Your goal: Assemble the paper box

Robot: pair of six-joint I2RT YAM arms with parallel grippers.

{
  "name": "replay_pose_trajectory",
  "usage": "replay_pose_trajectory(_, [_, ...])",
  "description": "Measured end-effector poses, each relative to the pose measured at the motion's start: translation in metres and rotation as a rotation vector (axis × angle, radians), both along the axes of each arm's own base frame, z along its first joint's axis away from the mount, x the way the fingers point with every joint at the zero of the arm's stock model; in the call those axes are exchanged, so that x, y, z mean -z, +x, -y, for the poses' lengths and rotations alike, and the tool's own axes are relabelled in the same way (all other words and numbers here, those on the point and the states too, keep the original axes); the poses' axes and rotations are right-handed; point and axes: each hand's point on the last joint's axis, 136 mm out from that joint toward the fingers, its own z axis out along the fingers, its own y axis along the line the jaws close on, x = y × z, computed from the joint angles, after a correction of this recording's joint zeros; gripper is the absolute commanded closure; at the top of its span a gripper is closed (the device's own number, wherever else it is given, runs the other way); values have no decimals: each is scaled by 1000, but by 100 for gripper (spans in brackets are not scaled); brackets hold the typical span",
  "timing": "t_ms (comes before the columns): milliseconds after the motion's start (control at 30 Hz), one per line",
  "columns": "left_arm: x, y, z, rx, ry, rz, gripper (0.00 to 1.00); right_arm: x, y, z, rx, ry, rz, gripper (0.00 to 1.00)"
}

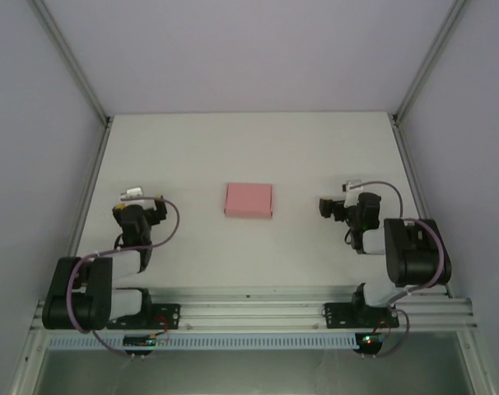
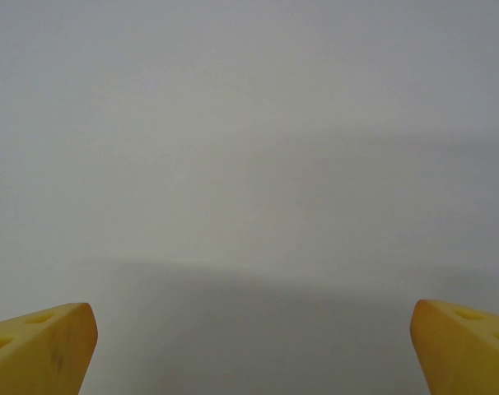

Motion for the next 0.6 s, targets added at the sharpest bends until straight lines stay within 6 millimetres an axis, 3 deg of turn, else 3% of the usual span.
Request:
replay_pose_trajectory(167, [-21, 6, -4, 16, -8, 96, 0, -17, 17, 17, 99, -18, 58, 0])
replay_pose_trajectory(600, [-25, 7, 10, 108, 0, 119, 0, -21, 20, 19, 131, -38, 72, 0])
